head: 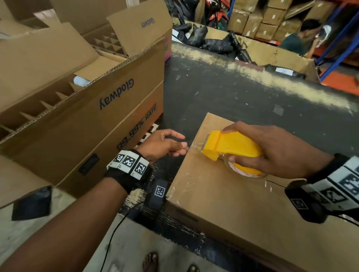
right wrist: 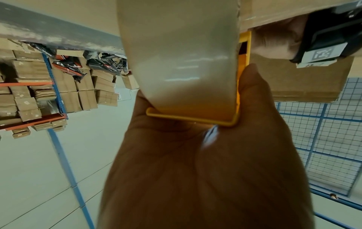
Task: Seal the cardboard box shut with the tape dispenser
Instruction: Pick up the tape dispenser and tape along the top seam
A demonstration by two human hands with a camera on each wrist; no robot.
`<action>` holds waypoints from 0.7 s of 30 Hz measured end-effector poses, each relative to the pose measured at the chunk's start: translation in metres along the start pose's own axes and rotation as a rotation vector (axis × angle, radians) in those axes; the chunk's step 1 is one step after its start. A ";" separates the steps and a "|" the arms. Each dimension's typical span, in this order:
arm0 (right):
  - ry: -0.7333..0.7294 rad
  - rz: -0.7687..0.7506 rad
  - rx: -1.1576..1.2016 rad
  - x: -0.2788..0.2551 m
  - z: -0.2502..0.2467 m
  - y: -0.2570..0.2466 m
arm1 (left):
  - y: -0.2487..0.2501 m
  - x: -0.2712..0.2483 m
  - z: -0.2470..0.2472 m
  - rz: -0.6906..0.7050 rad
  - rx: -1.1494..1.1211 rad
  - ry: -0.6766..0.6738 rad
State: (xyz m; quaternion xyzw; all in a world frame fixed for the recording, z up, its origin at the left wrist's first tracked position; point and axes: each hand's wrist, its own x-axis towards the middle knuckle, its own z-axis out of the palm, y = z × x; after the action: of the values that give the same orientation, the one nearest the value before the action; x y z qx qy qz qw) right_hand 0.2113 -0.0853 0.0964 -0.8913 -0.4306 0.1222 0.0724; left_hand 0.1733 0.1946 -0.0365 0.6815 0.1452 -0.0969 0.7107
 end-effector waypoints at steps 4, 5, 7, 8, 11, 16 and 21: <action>-0.022 0.013 -0.003 0.003 -0.001 0.001 | -0.030 -0.002 0.000 -0.052 0.383 -0.017; -0.026 0.013 -0.006 0.003 -0.001 0.001 | -0.037 -0.004 -0.001 -0.032 0.423 -0.016; -0.024 0.016 -0.005 0.003 0.000 0.000 | -0.039 -0.005 -0.007 0.120 0.352 0.010; -0.028 0.019 -0.005 0.004 0.000 0.000 | -0.035 -0.005 -0.010 0.218 0.276 0.039; -0.038 0.033 -0.019 0.008 0.000 0.000 | -0.013 -0.011 -0.012 0.472 0.250 0.105; -0.059 0.047 -0.036 0.010 -0.002 -0.002 | -0.011 -0.032 0.008 0.495 0.366 -0.058; -0.057 0.051 -0.026 0.009 -0.003 -0.004 | -0.003 -0.022 0.012 0.522 0.632 -0.130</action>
State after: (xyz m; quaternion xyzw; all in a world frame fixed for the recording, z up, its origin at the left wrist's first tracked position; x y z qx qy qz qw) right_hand 0.2148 -0.0758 0.0991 -0.8991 -0.4109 0.1439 0.0455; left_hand 0.1522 0.1812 -0.0310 0.8727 -0.1144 0.0039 0.4747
